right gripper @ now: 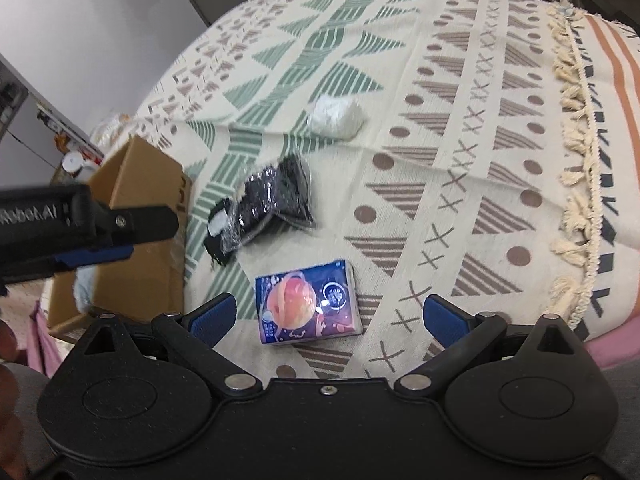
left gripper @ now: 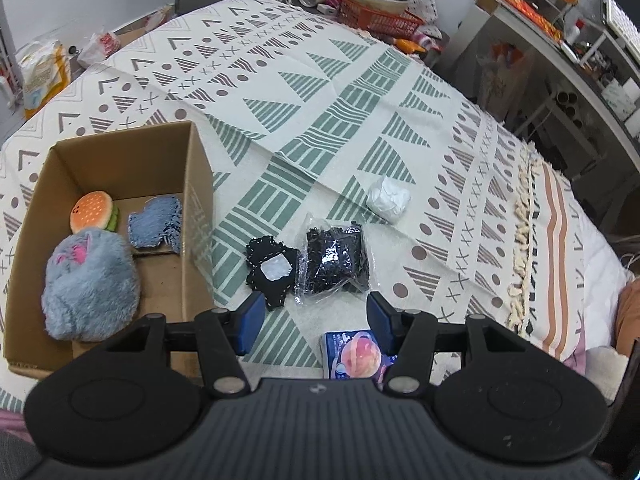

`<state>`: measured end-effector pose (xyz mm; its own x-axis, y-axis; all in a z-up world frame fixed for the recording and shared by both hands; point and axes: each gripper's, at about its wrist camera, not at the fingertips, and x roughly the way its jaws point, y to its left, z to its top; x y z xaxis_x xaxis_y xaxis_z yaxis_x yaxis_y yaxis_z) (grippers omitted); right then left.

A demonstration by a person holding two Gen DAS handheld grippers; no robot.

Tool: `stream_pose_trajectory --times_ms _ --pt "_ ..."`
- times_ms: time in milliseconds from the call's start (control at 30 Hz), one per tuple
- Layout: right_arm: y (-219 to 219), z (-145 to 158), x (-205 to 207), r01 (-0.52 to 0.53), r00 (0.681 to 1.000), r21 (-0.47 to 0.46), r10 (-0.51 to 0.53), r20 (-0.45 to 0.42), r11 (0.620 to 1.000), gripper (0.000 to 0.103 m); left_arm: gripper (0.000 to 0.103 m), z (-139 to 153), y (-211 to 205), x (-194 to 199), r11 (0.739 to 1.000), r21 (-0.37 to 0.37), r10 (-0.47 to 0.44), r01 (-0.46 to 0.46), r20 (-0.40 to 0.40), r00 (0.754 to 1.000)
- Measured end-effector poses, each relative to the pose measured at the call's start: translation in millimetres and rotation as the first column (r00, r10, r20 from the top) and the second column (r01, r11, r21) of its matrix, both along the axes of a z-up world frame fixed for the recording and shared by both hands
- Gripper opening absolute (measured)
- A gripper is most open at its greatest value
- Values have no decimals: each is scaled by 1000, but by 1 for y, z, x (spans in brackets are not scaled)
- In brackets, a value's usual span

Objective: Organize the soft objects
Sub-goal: 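Move the right tool back toward the snack box and bead bags, then close the right tool around the peach-printed snack box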

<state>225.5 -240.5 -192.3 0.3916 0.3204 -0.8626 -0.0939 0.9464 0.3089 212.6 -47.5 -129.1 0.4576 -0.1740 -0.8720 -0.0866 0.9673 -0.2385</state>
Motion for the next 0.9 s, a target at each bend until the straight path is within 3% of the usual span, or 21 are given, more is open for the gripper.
stream_pose_trajectory --times_ms 500,567,633,667,900 --pt "37 -36 6 -23 998 -73 19 -65 997 101 55 -19 4 22 996 18 -87 88 -60 994" --pt "41 -40 8 -17 997 -103 10 -76 995 95 55 -20 3 25 995 17 -94 95 -61 994" --pt "44 -46 12 -19 995 -130 7 -97 991 77 55 -22 3 28 995 9 -99 100 -62 993" --pt "44 -47 12 -14 995 -131 1 -97 991 74 55 -23 3 30 995 7 -101 101 -63 993" --pt "30 -43 16 68 994 -113 -78 -78 991 70 55 -33 -2 41 994 -20 -112 111 -77 991"
